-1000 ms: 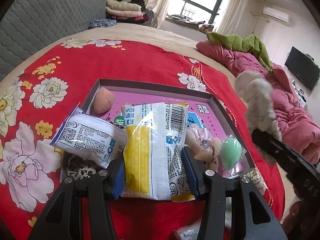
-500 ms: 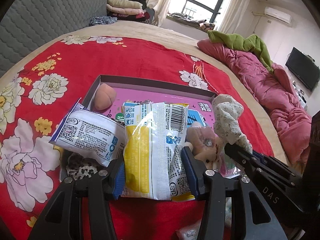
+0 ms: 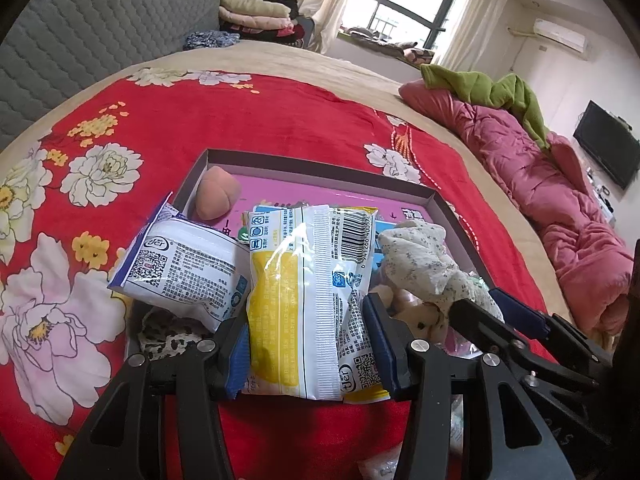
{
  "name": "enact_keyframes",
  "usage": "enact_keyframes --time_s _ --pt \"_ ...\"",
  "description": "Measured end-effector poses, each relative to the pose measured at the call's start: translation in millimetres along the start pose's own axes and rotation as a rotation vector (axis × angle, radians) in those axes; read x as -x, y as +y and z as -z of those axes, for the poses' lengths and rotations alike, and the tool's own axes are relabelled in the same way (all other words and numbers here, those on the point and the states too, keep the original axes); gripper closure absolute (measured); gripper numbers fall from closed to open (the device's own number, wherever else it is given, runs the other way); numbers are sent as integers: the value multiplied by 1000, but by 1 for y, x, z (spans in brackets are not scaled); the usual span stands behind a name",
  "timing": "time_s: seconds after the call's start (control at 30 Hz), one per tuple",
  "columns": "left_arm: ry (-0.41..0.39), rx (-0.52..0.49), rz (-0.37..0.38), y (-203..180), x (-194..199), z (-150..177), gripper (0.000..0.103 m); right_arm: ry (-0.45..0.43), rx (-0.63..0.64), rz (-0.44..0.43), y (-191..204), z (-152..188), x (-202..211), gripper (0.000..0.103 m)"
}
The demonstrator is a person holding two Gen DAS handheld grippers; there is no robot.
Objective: Organize soft objects
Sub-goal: 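Lower the snack bag into the box with the left tool while the right tool drops the floral cloth in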
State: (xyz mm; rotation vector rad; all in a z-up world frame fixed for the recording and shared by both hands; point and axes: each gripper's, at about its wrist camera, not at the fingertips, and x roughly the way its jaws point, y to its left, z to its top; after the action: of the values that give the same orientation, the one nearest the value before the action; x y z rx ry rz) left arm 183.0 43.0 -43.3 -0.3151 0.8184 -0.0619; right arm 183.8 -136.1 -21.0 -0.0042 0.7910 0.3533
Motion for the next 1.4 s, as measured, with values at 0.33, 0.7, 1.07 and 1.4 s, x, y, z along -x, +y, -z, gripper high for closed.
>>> enact_keyframes --time_s 0.33,0.7,1.07,1.4 --pt "-6 26 34 6 1 -3 50 -74 6 30 -16 10 36 45" --pt "-13 20 31 4 4 -4 50 -80 -8 28 -21 8 43 45" --pt "-24 46 48 7 12 -8 46 -69 -18 39 -23 9 41 45" --pt "-26 59 43 10 14 -8 40 -77 -27 34 -26 11 44 40"
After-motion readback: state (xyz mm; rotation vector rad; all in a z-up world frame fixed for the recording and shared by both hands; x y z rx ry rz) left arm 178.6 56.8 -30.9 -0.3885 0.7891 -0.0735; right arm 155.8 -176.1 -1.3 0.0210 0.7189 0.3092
